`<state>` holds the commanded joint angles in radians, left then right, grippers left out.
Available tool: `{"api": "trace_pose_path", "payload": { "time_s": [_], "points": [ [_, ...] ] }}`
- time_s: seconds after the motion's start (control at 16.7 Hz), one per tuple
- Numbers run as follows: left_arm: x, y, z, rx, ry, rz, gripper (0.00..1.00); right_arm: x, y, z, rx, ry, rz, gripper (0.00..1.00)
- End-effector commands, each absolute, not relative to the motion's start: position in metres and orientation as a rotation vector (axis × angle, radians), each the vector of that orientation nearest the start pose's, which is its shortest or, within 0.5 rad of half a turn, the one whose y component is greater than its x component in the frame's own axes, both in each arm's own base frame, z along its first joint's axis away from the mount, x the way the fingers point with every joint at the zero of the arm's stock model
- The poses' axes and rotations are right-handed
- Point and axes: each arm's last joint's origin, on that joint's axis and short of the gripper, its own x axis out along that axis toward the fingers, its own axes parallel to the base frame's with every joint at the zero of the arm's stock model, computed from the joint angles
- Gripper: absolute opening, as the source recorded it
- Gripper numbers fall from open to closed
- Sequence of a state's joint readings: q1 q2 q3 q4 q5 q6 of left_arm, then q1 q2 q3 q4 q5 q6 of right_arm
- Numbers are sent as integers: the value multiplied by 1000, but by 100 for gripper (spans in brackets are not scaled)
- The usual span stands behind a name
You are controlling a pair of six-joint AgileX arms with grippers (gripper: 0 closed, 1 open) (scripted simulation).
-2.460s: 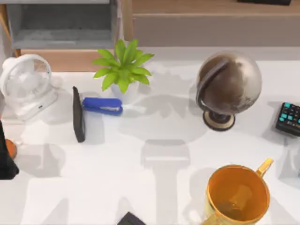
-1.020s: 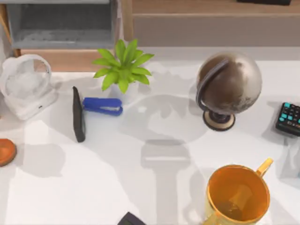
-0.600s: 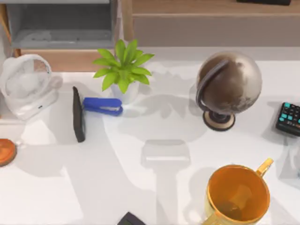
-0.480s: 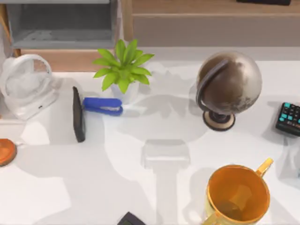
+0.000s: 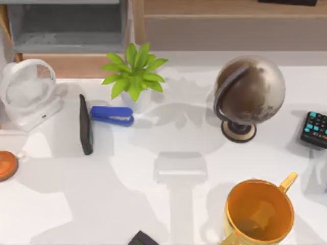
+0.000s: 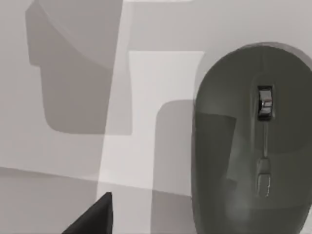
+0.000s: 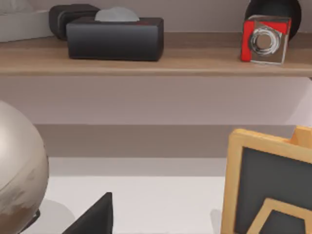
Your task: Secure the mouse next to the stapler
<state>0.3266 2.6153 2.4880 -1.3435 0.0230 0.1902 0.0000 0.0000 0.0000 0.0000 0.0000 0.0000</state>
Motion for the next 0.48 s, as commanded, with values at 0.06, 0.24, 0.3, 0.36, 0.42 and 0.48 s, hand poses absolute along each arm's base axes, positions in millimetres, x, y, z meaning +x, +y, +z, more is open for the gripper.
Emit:
{"api": "trace_pose_path", "payload": {
  "time_s": [0.06, 0.24, 0.3, 0.36, 0.42, 0.48],
  "points": [
    [486, 171, 162, -105, 1466, 123, 100, 106, -1, 160, 0, 0, 0, 100],
    [486, 173, 155, -105, 1466, 123, 100, 106, -1, 160, 0, 0, 0, 100],
    [486, 173, 152, -105, 1466, 123, 100, 106, -1, 160, 0, 0, 0, 100],
    [487, 173, 150, -105, 1466, 123, 100, 106, -1, 160, 0, 0, 0, 100],
    [487, 172, 148, -105, 1466, 123, 100, 106, -1, 160, 0, 0, 0, 100],
    [487, 172, 147, -105, 1466, 123, 100, 106, -1, 160, 0, 0, 0, 100]
  ]
}}
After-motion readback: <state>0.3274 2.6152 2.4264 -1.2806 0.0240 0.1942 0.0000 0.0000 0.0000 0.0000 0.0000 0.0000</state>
